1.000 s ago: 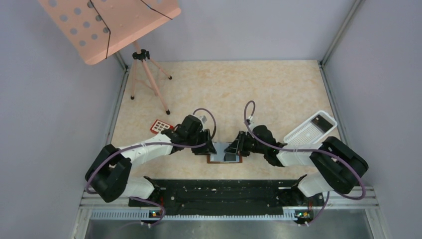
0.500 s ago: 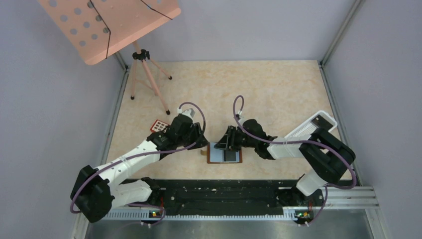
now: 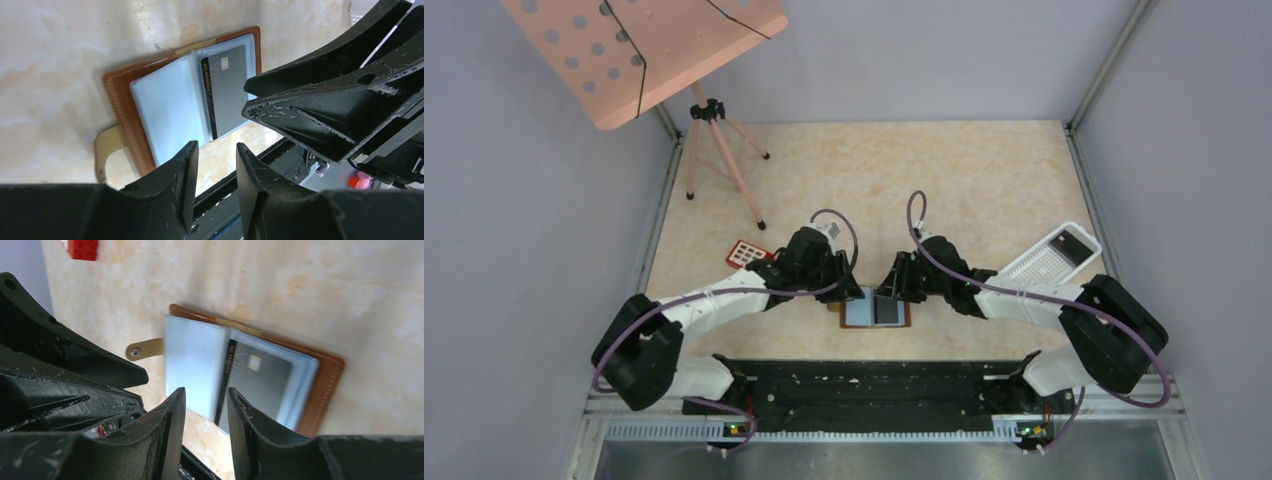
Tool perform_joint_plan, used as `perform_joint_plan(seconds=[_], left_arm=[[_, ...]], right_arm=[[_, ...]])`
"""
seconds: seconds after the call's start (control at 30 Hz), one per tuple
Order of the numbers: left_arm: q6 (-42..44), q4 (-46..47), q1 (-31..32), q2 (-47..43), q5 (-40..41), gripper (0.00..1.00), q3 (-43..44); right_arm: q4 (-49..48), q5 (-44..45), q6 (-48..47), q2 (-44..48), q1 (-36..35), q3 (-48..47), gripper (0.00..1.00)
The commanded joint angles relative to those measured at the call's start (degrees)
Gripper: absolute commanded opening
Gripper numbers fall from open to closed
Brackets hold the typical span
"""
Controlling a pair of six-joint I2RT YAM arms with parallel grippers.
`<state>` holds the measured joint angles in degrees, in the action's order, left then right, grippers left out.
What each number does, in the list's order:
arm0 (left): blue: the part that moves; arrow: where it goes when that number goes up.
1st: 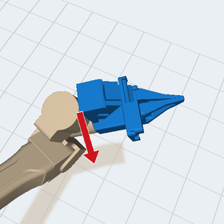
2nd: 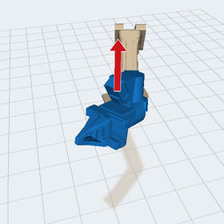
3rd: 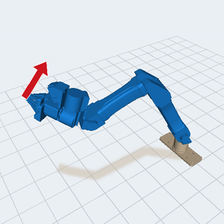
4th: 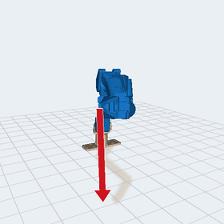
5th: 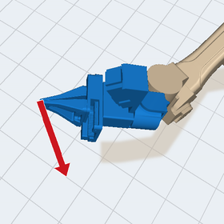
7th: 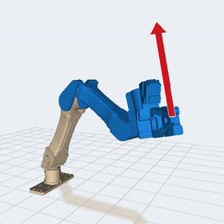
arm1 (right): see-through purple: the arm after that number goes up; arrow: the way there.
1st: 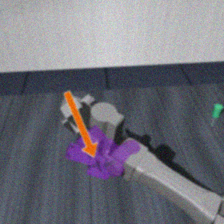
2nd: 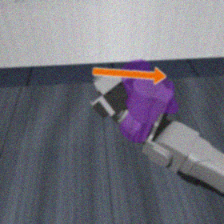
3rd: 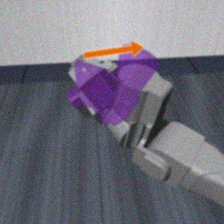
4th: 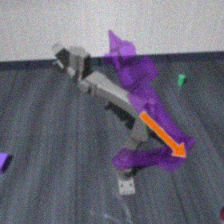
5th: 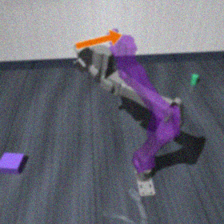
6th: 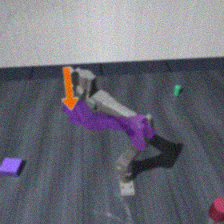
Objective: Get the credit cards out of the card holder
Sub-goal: Remove the credit card from the card holder.
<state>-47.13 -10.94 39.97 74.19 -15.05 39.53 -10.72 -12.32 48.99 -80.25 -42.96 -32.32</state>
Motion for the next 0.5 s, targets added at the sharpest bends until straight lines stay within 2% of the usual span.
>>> perform_joint_plan(seconds=[0.0, 0.1, 0.27, 0.47], left_arm=[[-1.66, 9.50, 0.94, 4.55, -5.71, 0.39, 0.22], [-1.60, 11.35, 1.41, 7.50, -3.99, 0.39, 0.24], [-2.30, 16.68, 1.43, 11.21, -3.00, 0.40, -1.08], [-1.78, 18.22, 1.52, 13.75, -1.54, 0.40, -2.15]], right_arm=[[5.14, 4.05, -1.79, 2.10, 0.94, 0.07, 0.39], [6.73, 5.69, -1.76, 1.99, 1.10, 0.29, 0.41], [8.37, 7.79, -2.56, 1.35, 1.34, -0.19, 0.39], [8.11, 7.80, -2.65, 0.75, 1.48, 0.43, 0.38]])
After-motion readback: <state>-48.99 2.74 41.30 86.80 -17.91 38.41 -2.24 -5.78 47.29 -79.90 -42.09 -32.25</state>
